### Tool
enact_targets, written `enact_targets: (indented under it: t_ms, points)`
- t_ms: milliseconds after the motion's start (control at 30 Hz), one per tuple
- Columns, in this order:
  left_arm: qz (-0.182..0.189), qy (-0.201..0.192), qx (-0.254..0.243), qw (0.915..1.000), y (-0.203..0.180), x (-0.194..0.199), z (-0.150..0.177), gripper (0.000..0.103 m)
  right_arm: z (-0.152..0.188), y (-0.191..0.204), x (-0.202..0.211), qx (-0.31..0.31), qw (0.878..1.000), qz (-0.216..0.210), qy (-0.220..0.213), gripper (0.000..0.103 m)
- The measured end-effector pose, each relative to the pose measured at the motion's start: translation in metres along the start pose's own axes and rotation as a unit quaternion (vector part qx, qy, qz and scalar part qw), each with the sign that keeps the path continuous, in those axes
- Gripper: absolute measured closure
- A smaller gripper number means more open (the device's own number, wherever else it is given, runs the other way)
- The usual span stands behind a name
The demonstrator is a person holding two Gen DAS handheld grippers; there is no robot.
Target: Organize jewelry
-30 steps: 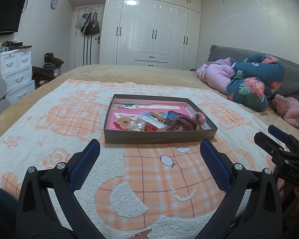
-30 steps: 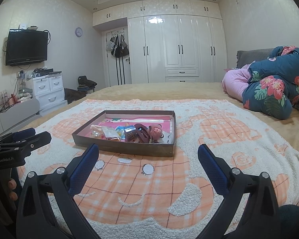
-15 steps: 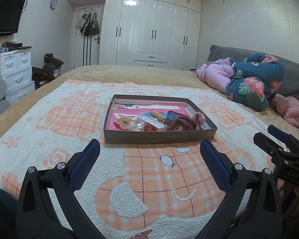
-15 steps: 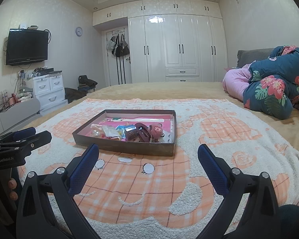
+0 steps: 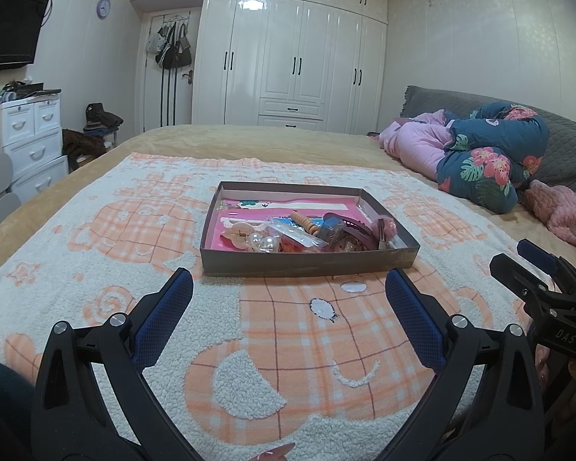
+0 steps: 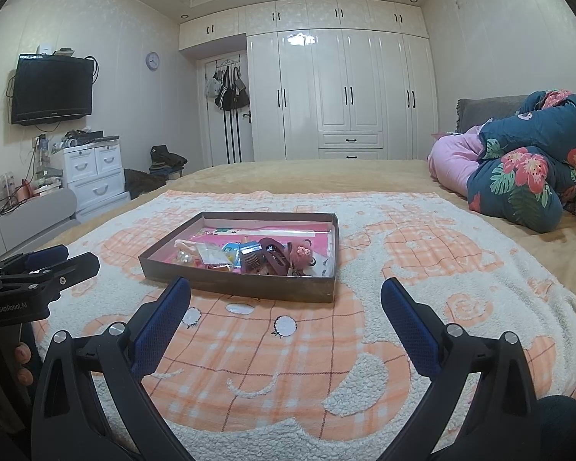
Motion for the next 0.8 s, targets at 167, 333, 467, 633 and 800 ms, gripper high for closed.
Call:
enact_targets:
  t_ms: [167, 333, 467, 633, 800]
  points:
    - [0.000, 0.000, 0.000, 1.0000, -0.0002, 0.0000, 0.0000, 0.011, -0.0001, 0.0000, 0.0002, 0.000, 1.000, 0.000, 0.001, 0.006]
    - [0.000, 0.000, 0.001, 1.0000, 0.0007, -0.0003, -0.0001, 0.011, 0.0000, -0.0007, -0.0001, 0.000, 1.000, 0.001, 0.000, 0.006]
    - [-0.001, 0.000, 0.000, 1.0000, 0.0007, -0.0002, -0.0002, 0.011, -0.0001, -0.0013, -0.0003, 0.001, 1.000, 0.002, 0.000, 0.006]
    - [-0.003, 0.001, -0.001, 1.0000, 0.0021, -0.0007, 0.0006, 0.011, 0.0002, -0.0013, -0.0003, 0.000, 1.000, 0.001, 0.001, 0.006]
    - [-0.003, 0.001, 0.000, 1.0000, 0.0044, -0.0014, 0.0015, 0.011, 0.0002, -0.0015, -0.0003, 0.001, 1.000, 0.001, 0.000, 0.006]
Point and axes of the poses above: each gripper's, at about its wrist camera, not at the fingertips, and x roughly against the way its jaws point, y to its left, z to its underside, the point moved 2 cm from there along -x, roughly the way its jaws point, and after that the axes turned 13 degrees about -y, right-handed, at the moved point
